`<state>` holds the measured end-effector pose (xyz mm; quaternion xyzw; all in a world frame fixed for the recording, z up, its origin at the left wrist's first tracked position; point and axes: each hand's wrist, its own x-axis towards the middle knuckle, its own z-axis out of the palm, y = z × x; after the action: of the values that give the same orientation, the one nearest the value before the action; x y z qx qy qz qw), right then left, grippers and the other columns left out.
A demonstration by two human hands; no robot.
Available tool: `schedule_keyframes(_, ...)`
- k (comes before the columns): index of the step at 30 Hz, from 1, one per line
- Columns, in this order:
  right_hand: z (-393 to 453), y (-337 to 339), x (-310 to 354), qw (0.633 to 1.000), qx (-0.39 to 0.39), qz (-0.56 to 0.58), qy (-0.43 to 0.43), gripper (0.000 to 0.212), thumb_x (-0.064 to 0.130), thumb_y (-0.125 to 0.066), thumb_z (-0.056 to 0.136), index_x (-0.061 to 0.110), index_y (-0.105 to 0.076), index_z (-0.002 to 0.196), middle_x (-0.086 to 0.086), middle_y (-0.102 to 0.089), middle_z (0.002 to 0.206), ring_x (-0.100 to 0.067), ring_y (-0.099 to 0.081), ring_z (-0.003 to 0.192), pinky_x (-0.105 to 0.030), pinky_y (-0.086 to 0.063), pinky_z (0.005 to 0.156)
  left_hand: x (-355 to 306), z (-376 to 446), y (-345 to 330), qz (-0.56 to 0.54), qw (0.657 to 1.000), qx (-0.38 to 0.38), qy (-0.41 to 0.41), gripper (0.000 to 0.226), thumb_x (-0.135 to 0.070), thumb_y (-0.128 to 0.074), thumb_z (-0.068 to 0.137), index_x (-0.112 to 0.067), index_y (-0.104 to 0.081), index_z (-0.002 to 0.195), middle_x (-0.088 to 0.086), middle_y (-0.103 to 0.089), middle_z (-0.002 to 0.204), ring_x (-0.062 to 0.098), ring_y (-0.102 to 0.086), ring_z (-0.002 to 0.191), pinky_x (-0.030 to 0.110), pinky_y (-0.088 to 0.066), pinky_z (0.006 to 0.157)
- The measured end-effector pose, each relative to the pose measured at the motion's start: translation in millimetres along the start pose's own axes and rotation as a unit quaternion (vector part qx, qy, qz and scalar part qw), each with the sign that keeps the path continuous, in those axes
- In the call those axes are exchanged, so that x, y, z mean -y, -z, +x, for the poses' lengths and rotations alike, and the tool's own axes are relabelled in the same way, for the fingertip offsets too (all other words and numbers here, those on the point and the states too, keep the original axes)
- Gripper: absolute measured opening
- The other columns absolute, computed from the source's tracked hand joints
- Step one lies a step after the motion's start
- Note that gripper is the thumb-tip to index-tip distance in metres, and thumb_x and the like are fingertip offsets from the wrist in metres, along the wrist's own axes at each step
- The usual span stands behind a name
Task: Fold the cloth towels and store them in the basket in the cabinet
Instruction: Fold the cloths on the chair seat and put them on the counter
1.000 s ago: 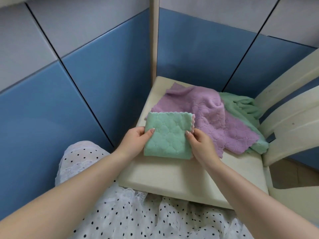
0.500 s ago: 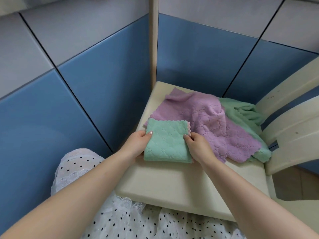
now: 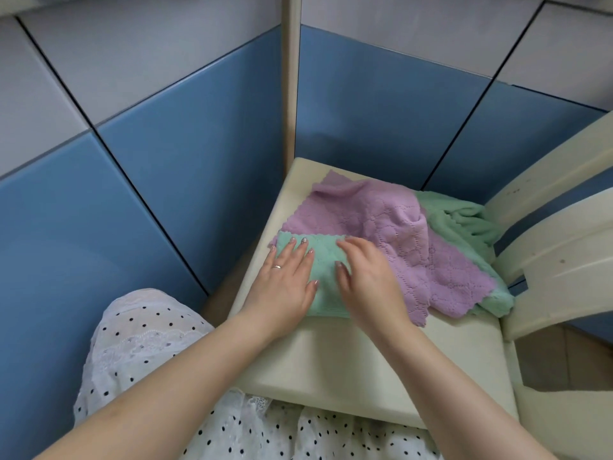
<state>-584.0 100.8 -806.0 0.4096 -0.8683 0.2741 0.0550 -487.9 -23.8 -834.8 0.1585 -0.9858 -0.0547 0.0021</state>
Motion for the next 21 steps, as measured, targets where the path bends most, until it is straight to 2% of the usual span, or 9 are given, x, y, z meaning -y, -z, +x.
schedule_keyframes(3,3.3,-26.7,7.6,0.994,0.092,-0.049,0.043,0.048,0.022,-0.035,0.082,0.008,-0.061,0.12,-0.017,-0.06,0.125,-0.035,-0.057,0.116,-0.05,-0.045,0.095,1.0,3.1,-2.5,-0.003,1.0,0.014,-0.022,0.068,-0.036,-0.01,0.088,-0.007,-0.038,0.143,0.01,-0.031,0.152,0.027,-0.023,0.143,0.042,-0.005,0.115)
schedule_keyframes(5,2.3,-38.1,4.9,0.984,0.16,-0.07,0.019,0.057,0.027,-0.028,0.082,0.013,-0.053,0.132,-0.014,-0.053,0.136,-0.033,-0.047,0.128,-0.055,-0.034,0.102,1.5,3.9,-4.6,0.012,0.999,0.02,-0.022,0.063,-0.033,-0.017,0.089,-0.007,-0.045,0.138,0.011,-0.041,0.147,0.029,-0.03,0.14,0.045,-0.01,0.113)
schedule_keyframes(6,-0.7,-42.2,0.6,0.982,0.17,-0.081,0.015,0.06,0.029,-0.026,0.082,0.015,-0.049,0.136,-0.011,-0.049,0.14,-0.031,-0.043,0.132,-0.055,-0.03,0.105,2.3,4.3,-5.2,0.013,1.0,0.022,-0.018,0.065,-0.036,-0.015,0.088,-0.008,-0.043,0.14,0.011,-0.038,0.149,0.029,-0.027,0.141,0.046,-0.01,0.114)
schedule_keyframes(9,-4.0,-40.7,-7.6,0.98,0.168,-0.108,-0.01,0.068,0.042,-0.017,0.083,0.017,-0.039,0.143,-0.007,-0.035,0.151,-0.026,-0.028,0.141,-0.051,-0.022,0.111,7.0,5.8,-5.7,-0.008,0.999,0.039,0.02,0.087,-0.051,0.005,0.076,-0.01,-0.011,0.15,0.01,-0.003,0.159,0.024,0.002,0.147,0.041,0.005,0.118)
schedule_keyframes(10,-5.0,-39.8,-9.8,0.979,0.17,-0.112,-0.021,0.072,0.047,-0.012,0.082,0.019,-0.032,0.146,-0.005,-0.026,0.155,-0.024,-0.02,0.144,-0.048,-0.017,0.114,8.7,5.4,-5.6,-0.023,0.998,0.043,0.04,0.091,-0.055,0.007,0.072,-0.011,-0.005,0.151,0.009,0.004,0.159,0.023,0.007,0.147,0.04,0.007,0.117)
schedule_keyframes(13,-7.7,-38.2,-13.6,0.975,0.184,-0.12,-0.044,0.081,0.057,-0.003,0.078,0.023,-0.019,0.149,-0.003,-0.011,0.159,-0.021,-0.005,0.147,-0.041,-0.008,0.116,12.4,6.3,-6.6,-0.025,0.997,0.043,0.064,0.093,-0.062,0.004,0.072,-0.012,-0.001,0.151,0.008,0.009,0.159,0.02,0.009,0.146,0.041,0.008,0.117)
schedule_keyframes(16,-5.4,-36.8,-11.3,0.97,0.201,-0.124,-0.053,0.083,0.058,0.001,0.077,0.023,-0.014,0.15,-0.003,-0.006,0.159,-0.021,-0.001,0.147,-0.04,-0.006,0.116,11.9,7.3,-6.9,-0.018,0.996,0.053,0.073,0.08,-0.06,-0.013,0.088,-0.012,0.002,0.151,0.008,0.012,0.159,0.019,0.012,0.146,0.043,0.009,0.116)
schedule_keyframes(18,-2.0,-33.3,-10.4,0.967,0.218,-0.118,-0.051,0.074,0.058,-0.009,0.086,0.022,-0.012,0.15,-0.004,-0.004,0.16,-0.021,0.001,0.147,-0.039,-0.005,0.117,11.6,8.0,-3.4,-0.023,0.995,0.062,0.072,0.077,-0.056,-0.023,0.093,-0.012,0.002,0.151,0.008,0.012,0.159,0.019,0.012,0.146,0.043,0.01,0.117)
schedule_keyframes(21,-0.7,-19.8,-12.7,0.978,0.193,-0.03,-0.07,0.066,0.044,-0.046,0.093,0.014,-0.025,0.148,-0.01,-0.018,0.156,-0.022,-0.013,0.145,-0.034,-0.013,0.117,16.1,-0.3,5.1,-0.05,0.993,0.049,0.09,0.084,-0.064,-0.023,0.089,-0.012,-0.001,0.151,0.009,0.008,0.159,0.021,0.01,0.146,0.043,0.008,0.117)
